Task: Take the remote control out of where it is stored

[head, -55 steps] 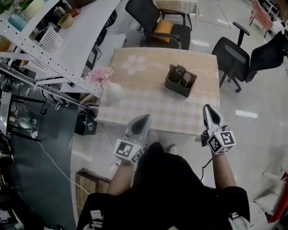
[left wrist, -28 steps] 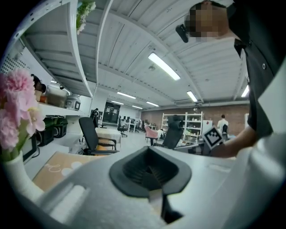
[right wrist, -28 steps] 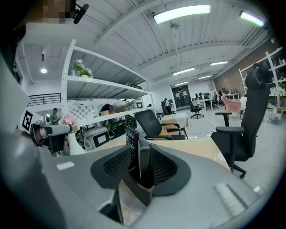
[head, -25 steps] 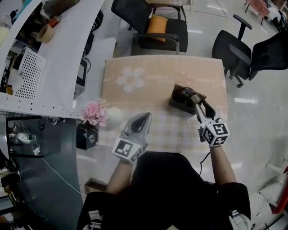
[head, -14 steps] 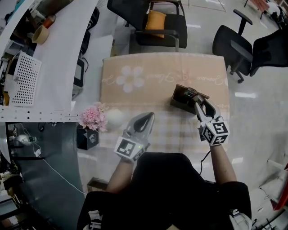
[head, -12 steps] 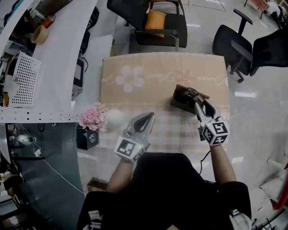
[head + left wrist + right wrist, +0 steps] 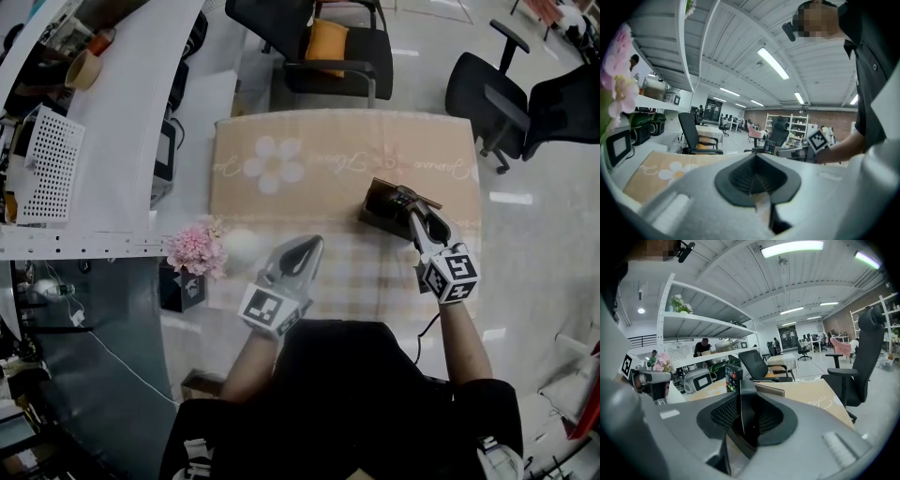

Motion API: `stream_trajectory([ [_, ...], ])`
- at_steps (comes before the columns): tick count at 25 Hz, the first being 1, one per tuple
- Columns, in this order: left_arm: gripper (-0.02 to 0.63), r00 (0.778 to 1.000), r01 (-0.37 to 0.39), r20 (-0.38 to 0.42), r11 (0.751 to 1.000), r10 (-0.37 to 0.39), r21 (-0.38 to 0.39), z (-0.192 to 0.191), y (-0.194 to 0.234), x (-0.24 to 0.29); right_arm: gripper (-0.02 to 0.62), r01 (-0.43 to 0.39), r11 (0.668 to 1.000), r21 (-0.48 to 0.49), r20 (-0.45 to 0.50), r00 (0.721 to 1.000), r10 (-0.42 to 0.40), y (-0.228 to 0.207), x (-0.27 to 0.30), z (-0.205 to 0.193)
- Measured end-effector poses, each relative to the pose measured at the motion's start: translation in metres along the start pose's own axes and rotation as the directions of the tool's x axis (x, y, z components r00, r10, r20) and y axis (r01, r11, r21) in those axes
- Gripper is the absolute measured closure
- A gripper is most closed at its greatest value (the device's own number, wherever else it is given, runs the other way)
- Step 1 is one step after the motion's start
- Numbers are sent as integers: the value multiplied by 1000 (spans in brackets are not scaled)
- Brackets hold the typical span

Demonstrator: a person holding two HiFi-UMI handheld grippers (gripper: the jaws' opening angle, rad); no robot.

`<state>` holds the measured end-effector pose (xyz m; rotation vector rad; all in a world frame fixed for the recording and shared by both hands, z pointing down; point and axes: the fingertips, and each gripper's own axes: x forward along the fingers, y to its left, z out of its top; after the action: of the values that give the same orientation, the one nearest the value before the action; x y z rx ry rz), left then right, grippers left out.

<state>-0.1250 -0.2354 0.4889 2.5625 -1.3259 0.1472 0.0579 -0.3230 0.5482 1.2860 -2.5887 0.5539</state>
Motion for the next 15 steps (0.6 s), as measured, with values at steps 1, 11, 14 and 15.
stream_trajectory([
  [1, 606, 1000, -1, -1, 1000, 1, 0, 0, 1, -1, 488, -5, 1000, -7, -2, 1000, 5, 1, 0, 0],
  [11, 606, 1000, 7, 13, 1000, -7, 5, 4, -4, 1, 497, -59, 998, 4, 57, 997, 59, 4, -8, 24],
  [14, 606, 1000, 7, 18, 1000, -8, 10, 4, -8, 2, 497, -73, 997, 11, 86, 994, 72, 2, -14, 32],
  [15, 606, 1000, 8, 22, 1000, -9, 12, 5, -9, 3, 497, -76, 997, 11, 95, 993, 74, 2, -16, 36],
])
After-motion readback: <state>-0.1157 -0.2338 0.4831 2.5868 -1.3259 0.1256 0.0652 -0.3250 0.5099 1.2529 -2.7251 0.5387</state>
